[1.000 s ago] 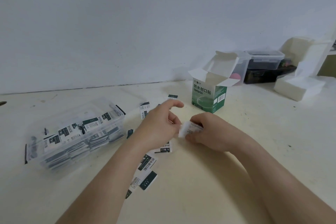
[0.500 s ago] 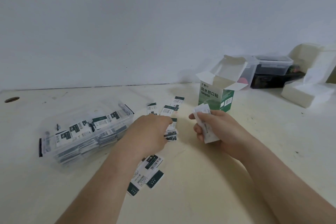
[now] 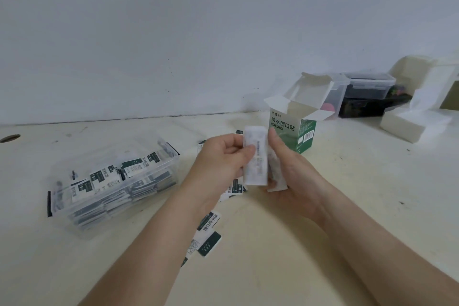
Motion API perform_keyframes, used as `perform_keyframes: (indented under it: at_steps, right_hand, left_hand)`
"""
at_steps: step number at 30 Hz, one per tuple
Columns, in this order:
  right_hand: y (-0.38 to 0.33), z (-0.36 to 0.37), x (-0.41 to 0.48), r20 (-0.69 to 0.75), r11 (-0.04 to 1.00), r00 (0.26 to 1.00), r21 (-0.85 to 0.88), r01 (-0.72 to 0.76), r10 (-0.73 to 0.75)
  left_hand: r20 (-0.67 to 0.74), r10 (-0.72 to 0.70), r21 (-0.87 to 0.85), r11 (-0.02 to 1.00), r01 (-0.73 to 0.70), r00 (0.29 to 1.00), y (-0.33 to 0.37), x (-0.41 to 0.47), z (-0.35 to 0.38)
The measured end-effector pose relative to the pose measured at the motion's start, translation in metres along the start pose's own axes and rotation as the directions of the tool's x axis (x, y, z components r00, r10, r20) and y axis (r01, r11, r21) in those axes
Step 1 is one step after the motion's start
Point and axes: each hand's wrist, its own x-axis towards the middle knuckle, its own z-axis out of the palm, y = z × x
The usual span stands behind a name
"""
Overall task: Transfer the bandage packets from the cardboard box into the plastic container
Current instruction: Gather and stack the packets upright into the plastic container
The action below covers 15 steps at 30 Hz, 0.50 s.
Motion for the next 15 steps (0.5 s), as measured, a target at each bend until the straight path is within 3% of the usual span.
perform_keyframes:
  at_steps: [2,5,10,12,14,15]
  right_hand:
    - [0.001,0.002,-0.001,0.063,0.999,0.998,-0.026,0.024,-0.023]
    - [-0.003,0.004,-0.006,0.180,0.991,0.983,0.135,0.018,-0.042]
    - [-0.002,0.003,-0.003,0.010,0.984,1.000,0.176,0.016,-0.018]
    - [-0.006,-0.003,-0.001,-0.065,0.965,0.998,0.263,0.001,0.016]
    - [-0.010,-0.009,0.000,-0.098,0.921,0.993,0.388,-0.020,0.063]
    - [-0.010,-0.011,0.000,-0.106,0.910,0.991,0.414,-0.029,0.080]
  left_hand:
    - [-0.015,-0.002,-0.050,0.999,0.001,1.000,-0.002,-0.001,0.006]
    - [-0.084,0.025,-0.002,1.000,-0.026,0.996,-0.005,-0.001,0.005]
    - [-0.014,0.168,0.343,0.927,-0.153,0.986,-0.002,0.005,-0.013]
    - [0.025,0.203,0.699,0.697,-0.163,0.979,-0.005,0.008,-0.024]
    - [0.143,0.054,0.898,0.412,-0.153,0.988,-0.009,0.006,-0.027]
    - [0.182,-0.037,0.933,0.322,-0.161,0.983,-0.012,0.005,-0.026]
